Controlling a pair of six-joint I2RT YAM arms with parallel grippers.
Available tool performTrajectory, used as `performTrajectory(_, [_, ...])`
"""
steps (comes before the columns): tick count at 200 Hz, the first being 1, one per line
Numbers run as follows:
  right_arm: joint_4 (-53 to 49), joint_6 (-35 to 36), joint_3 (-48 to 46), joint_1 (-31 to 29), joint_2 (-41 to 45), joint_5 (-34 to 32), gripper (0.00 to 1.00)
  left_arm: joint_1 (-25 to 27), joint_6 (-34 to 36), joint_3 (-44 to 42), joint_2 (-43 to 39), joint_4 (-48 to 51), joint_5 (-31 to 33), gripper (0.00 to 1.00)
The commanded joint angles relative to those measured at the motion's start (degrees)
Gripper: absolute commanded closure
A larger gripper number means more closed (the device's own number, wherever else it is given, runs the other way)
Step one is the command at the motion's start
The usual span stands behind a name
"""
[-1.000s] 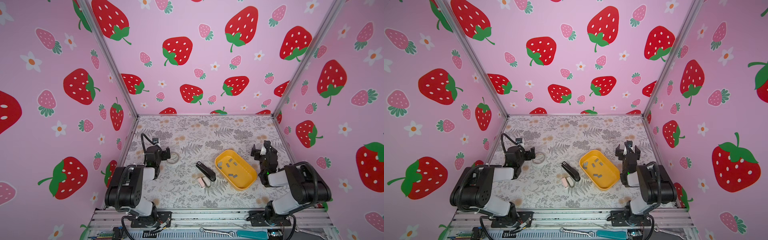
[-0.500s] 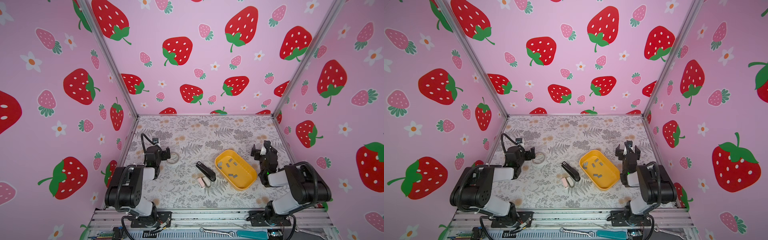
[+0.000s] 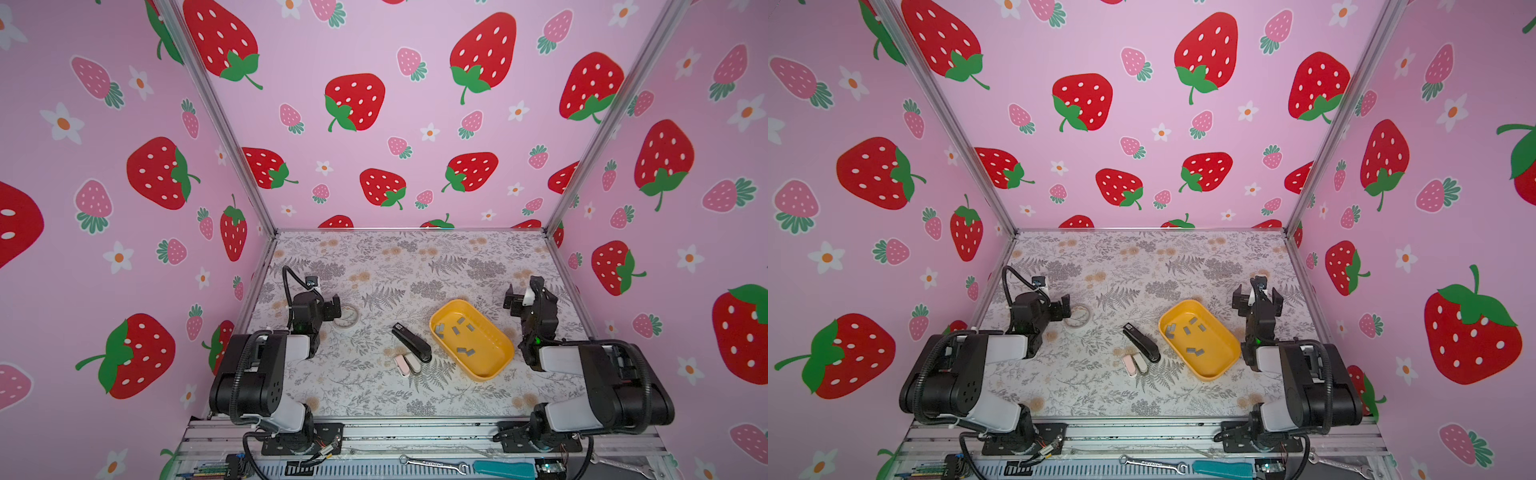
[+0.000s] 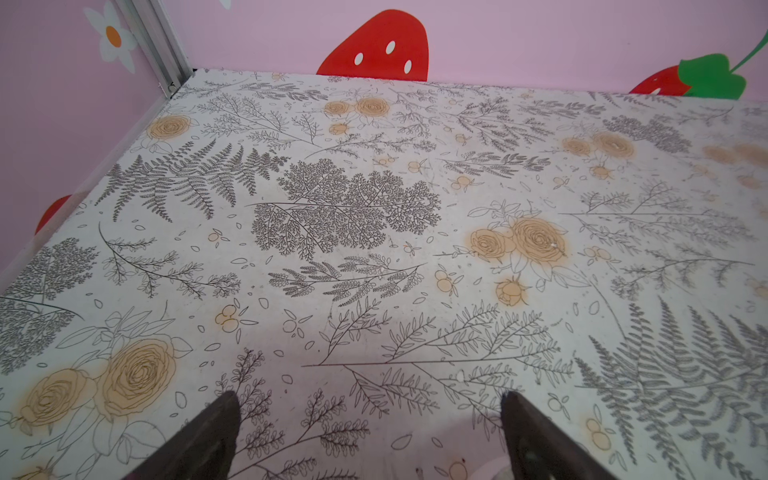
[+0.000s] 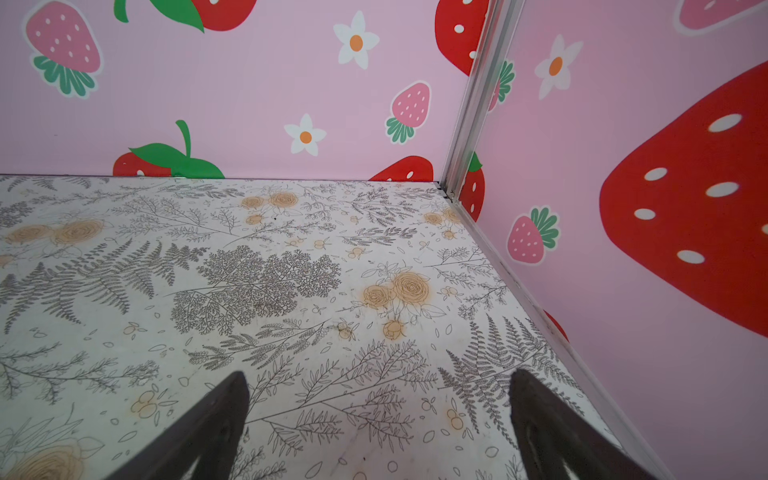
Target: Load the staples into the stapler
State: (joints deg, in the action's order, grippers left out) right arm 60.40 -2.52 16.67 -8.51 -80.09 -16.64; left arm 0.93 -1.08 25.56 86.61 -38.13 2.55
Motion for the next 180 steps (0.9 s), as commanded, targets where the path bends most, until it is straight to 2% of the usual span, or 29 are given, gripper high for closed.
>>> performTrajectory(1, [-4.34,-2.69,-1.56,-0.36,8.12,-1.73,0.01,3.07,0.55,8.42,-7.32,16.49,3.43,0.01])
performTrajectory(15, [-11.31,-4.43,-1.28,-0.32,15.87,-0.13,0.01,3.46,-0.65,11.99,-10.14,23.92,1.15,0.01])
performTrajectory(29, [-23.91,-9.35,1.70,-0.36,25.31,2.30,0.01,4.06,-2.81,13.94,-12.92,26.64,-2.94,0.01])
performTrajectory(52, [-38.45,-18.31,7.76,-0.28,40.50,13.59,0.01,4.16,-12.73,20.40,-18.04,36.25,-9.90,0.01])
performTrajectory(64, [-44.38,-26.95,10.21,-0.28,45.29,16.95,0.01,4.08,-18.97,24.88,-19.79,42.50,-13.49,0.01])
performTrajectory(77, [-47.57,-34.78,11.65,-0.21,48.32,23.60,0.01,4.12,-18.98,29.70,-21.00,47.41,-20.42,0.01])
performTrajectory(92, [-47.75,-36.77,12.17,-0.16,50.44,36.50,0.01,3.91,-21.43,32.89,-22.69,48.60,-26.43,0.01])
performTrajectory(104, [-48.49,-39.47,12.07,-0.06,52.18,41.57,0.01,3.82,-23.65,34.82,-24.39,48.95,-30.03,0.01])
performTrajectory(115, [-48.69,-42.87,11.60,-0.02,54.19,43.85,0.01,3.82,-26.50,36.49,-25.95,50.19,-30.98,0.01])
performTrajectory(141, [-50.54,-49.00,14.73,-0.01,56.27,49.28,0.01,2.49,-32.87,40.77,-28.06,57.15,-28.06,0.01])
performTrajectory(160, [-51.21,-54.14,16.37,-0.01,55.68,47.69,0.01,0.33,-34.99,44.23,-27.69,60.40,-30.14,0.01])
performTrajectory(180, [-50.21,-53.20,17.17,0.03,52.61,42.47,0.01,-0.05,-35.07,46.06,-28.00,59.36,-34.66,0.01])
